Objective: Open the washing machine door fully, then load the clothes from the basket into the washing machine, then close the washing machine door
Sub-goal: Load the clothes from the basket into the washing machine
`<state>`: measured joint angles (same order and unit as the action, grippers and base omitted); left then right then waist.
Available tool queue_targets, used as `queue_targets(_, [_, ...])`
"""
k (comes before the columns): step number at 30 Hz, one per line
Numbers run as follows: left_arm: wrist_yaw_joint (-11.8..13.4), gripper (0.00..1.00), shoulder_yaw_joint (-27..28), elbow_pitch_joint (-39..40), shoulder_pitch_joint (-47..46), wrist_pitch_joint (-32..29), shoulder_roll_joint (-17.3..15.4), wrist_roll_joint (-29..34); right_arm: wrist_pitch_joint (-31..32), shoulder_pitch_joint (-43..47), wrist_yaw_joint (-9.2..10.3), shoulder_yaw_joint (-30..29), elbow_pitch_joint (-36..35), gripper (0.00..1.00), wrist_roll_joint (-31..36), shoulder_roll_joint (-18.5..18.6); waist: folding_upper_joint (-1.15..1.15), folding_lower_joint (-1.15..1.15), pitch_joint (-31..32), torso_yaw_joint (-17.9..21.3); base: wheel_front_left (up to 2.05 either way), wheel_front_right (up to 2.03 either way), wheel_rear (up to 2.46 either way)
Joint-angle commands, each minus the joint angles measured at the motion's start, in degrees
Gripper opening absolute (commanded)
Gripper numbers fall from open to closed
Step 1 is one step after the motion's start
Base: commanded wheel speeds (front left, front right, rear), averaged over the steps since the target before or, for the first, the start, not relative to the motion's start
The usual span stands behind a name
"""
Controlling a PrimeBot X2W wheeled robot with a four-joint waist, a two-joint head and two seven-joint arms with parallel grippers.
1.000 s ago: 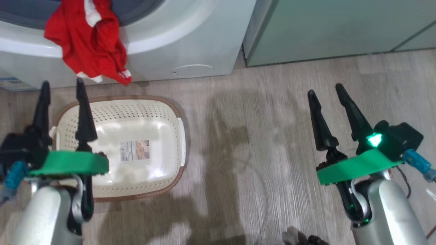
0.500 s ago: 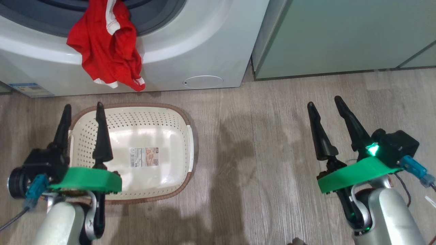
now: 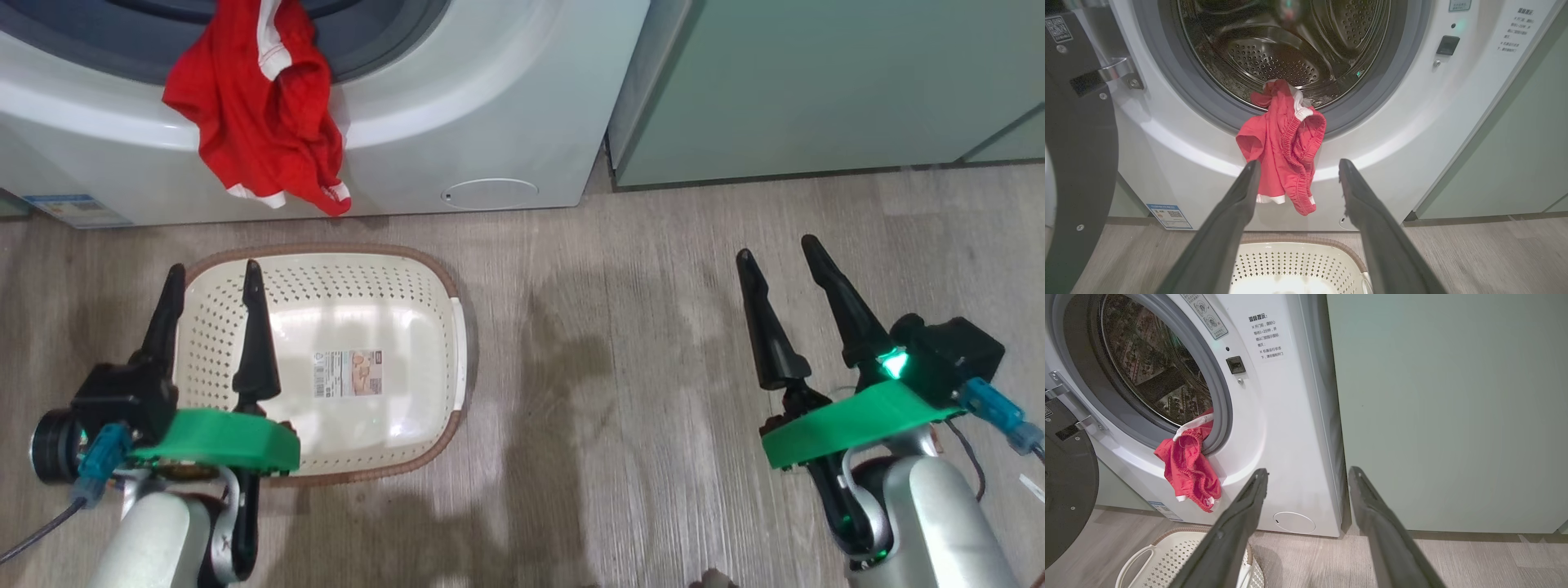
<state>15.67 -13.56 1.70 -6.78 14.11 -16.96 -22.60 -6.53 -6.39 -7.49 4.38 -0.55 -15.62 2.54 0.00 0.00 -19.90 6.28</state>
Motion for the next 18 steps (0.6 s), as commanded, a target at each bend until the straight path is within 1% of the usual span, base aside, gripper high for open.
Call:
queue_targets(1, [0.2, 1.00, 1.7, 1.5, -1.4, -0.1, -1.1, 0.4, 0.2, -0.2, 0.00, 1.3, -2.2, 1.00, 0.3, 0.3, 0.00, 0.00, -0.3, -0.1, 0.00, 0.00, 0.00])
queue_targets(11, [-0.5, 1.00, 0.3, 0.8, -4.4, -0.8, -1.2, 0.9, 0.1, -1.0, 0.00, 0.8, -2.8, 1.00, 0.7, 0.3, 0.00, 0.00, -3.0, -0.6, 0.00, 0.00, 0.00])
queue_targets(18, [-2.4, 1.00, -1.2, -2.9, -10.2, -2.5, -1.3, 0.8, 0.2, -1.9, 0.00, -0.5, -3.7, 1.00, 1.1, 0.3, 0.00, 0.00, -8.0, -0.7, 0.00, 0.00, 0.00])
